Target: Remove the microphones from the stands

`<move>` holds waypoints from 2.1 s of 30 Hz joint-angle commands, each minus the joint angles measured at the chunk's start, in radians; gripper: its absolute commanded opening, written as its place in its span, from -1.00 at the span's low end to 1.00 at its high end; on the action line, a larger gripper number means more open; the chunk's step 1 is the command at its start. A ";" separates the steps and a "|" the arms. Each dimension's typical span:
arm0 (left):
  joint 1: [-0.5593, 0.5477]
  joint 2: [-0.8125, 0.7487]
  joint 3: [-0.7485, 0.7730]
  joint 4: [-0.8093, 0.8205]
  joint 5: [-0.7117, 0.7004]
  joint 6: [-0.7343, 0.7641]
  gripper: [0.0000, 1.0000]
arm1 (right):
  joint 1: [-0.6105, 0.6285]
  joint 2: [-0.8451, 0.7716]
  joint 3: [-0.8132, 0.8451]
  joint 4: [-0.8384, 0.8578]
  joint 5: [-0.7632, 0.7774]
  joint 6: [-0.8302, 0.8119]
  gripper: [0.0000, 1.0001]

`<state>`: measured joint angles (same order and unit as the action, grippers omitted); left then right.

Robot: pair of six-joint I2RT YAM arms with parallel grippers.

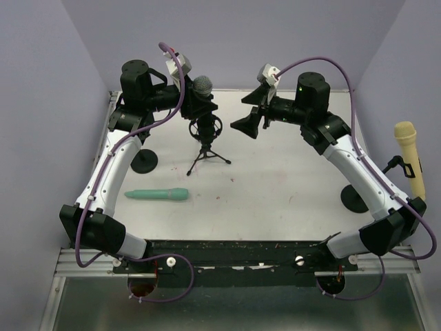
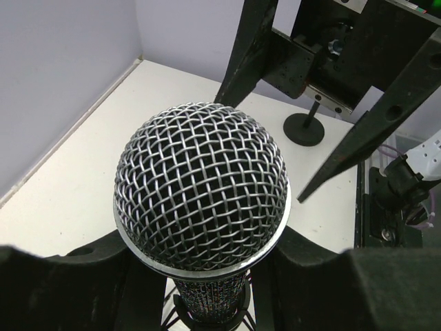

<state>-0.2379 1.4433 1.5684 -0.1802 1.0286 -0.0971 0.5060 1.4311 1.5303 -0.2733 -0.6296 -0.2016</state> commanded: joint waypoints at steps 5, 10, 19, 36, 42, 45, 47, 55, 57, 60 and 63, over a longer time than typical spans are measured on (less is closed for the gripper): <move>0.000 -0.006 -0.002 -0.008 -0.044 0.019 -0.36 | 0.000 0.124 -0.018 0.307 -0.349 0.240 1.00; 0.000 -0.006 -0.015 0.015 -0.047 -0.009 -0.36 | 0.020 0.189 -0.021 0.423 -0.357 0.292 0.94; 0.000 0.012 0.008 0.008 -0.045 -0.015 -0.36 | 0.066 0.239 -0.041 0.517 -0.343 0.314 0.87; 0.012 0.037 0.232 -0.028 -0.035 -0.049 -0.46 | 0.094 0.265 -0.107 0.444 -0.242 0.169 0.35; 0.043 0.081 0.497 -0.068 -0.058 -0.036 -0.48 | 0.094 0.272 -0.096 0.442 -0.246 0.168 0.34; 0.066 0.085 0.600 -0.103 -0.088 0.010 -0.47 | 0.095 0.256 -0.082 0.441 -0.252 0.165 0.49; 0.094 0.060 0.610 -0.119 -0.091 0.034 -0.46 | 0.094 0.236 -0.064 0.424 -0.245 0.157 0.65; 0.222 -0.127 0.469 -0.417 -0.090 0.325 -0.47 | 0.085 0.051 -0.018 0.275 -0.089 0.058 1.00; 0.230 -0.179 0.411 -0.531 -0.120 0.451 -0.52 | 0.074 0.002 -0.033 0.185 -0.009 0.010 1.00; 0.264 -0.271 0.285 -0.669 -0.183 0.642 -0.72 | 0.025 -0.066 -0.079 0.103 0.094 -0.004 1.00; 0.265 -0.368 0.087 -0.755 -0.243 0.836 -0.86 | -0.055 -0.113 -0.125 0.045 0.154 0.049 1.00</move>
<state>0.0185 1.1831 1.8526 -0.7067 0.8879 0.3782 0.5354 1.3567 1.4635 -0.0788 -0.6319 -0.1608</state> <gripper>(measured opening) 0.503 0.997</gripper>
